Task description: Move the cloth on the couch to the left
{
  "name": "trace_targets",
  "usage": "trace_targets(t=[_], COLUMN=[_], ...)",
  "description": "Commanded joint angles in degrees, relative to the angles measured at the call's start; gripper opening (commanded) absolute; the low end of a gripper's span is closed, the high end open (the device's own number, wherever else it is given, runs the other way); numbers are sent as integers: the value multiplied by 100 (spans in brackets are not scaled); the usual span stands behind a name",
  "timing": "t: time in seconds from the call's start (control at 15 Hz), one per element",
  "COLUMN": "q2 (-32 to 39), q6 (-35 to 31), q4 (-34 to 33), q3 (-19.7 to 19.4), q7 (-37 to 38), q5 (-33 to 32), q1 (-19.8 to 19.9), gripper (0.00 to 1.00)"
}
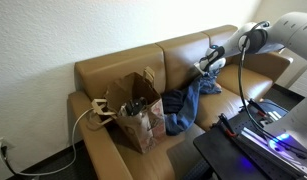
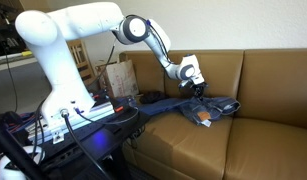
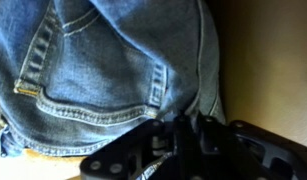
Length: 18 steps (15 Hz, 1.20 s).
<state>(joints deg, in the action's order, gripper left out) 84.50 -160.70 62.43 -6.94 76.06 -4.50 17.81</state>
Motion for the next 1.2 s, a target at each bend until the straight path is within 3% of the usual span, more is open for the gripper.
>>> trace_targets(t=[0.0,0.27,0.6,0.67,0.73,0.8,1.0,1.07,1.13], q2=[-277,-930,-1605,-1738,-1327,-1393,-1383,-1325,-1277], q6=[-139,-261,-161,-54,-110,-87,-69,9,89], q4=[171,1217,2525,2645,1874,1953,1870,1853,1946], q3=[1065,2056,2857,2777,2237,2227,1988,2158,2652], q7=[-1153,-2104,-3042,-3798,-3598,-3846,-3943,-4114,-4571], q5=[76,10,-177,549,1023,1337,1627,1600,1764], q1=[432,711,1171,1086,567,522,323,341,446], gripper=[1,1,1,1,1,5,5,1,1])
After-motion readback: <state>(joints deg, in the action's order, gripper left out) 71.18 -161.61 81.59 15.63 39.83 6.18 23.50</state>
